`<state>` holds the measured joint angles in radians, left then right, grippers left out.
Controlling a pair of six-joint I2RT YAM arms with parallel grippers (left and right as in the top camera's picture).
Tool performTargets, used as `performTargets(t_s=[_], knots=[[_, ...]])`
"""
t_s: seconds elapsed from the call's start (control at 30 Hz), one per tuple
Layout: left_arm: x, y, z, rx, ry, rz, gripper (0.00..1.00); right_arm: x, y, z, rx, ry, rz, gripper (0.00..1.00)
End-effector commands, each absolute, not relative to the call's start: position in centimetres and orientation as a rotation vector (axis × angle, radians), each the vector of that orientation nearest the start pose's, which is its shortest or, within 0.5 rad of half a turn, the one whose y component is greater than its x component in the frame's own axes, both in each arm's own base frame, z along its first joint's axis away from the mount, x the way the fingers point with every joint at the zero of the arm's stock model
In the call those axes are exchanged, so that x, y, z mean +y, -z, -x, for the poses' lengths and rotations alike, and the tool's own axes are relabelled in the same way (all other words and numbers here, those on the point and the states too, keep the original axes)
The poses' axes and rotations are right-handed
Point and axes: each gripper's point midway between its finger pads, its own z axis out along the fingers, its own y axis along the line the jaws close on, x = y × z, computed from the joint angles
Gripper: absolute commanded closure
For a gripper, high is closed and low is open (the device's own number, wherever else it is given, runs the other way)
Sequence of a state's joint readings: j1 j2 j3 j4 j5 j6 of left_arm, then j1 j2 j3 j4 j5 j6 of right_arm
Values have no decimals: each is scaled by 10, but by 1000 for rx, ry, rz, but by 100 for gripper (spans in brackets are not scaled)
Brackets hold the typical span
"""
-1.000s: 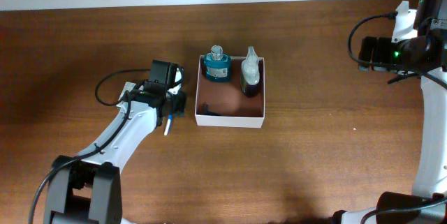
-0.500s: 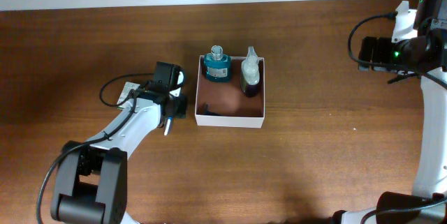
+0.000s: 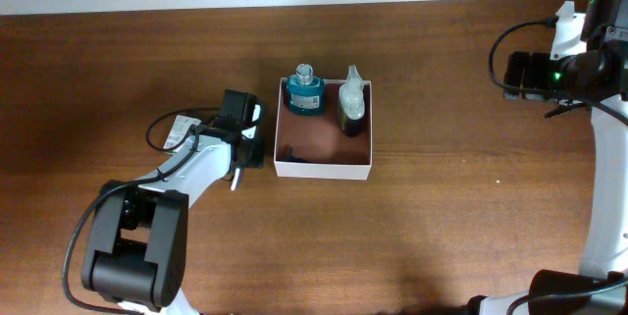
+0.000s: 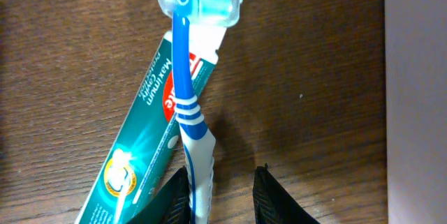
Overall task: Pack container
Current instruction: 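Lower the left gripper onto the toothbrush handle and grasp it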
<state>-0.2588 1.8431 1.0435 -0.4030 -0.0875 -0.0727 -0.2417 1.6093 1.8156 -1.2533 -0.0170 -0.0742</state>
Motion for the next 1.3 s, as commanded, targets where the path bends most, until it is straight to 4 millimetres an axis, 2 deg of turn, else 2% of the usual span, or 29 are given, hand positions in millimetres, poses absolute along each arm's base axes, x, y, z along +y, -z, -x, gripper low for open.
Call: performTargets(t_s=[0.0,0.17,0.37,0.57,1.0,1.07,1.1,1.23,1.27], knots=[[-82,-7,-390,2744,-52,-206,70,-88,-275,-371,2604,79,-228,2],[-82,-7,-390,2744,-52,-206,73,-88,-275,-371,2604,79,-228,1],[-82,-7,-390,2744,-52,-206,83,-88,-275,-371,2604,79,-228,2],[-82,-7,-390,2744,-52,-207,84,-88,-275,-371,2605,79,-228,1],[-82,-6,-388,2748,-53,-207,82,-88,-275,-371,2605,79,-228,1],[-82,-5,-388,2751,-54,-208,65,-88,-275,-371,2605,79,-228,1],[-82,-5,-388,2751,-53,-208,60,-88,-275,-371,2605,79,-228,2],[-82,-4,-387,2754,-54,-208,61,-88,-275,-371,2605,79,-228,1],[-82,-4,-387,2754,-54,-208,66,-88,-275,-371,2605,79,-228,1]])
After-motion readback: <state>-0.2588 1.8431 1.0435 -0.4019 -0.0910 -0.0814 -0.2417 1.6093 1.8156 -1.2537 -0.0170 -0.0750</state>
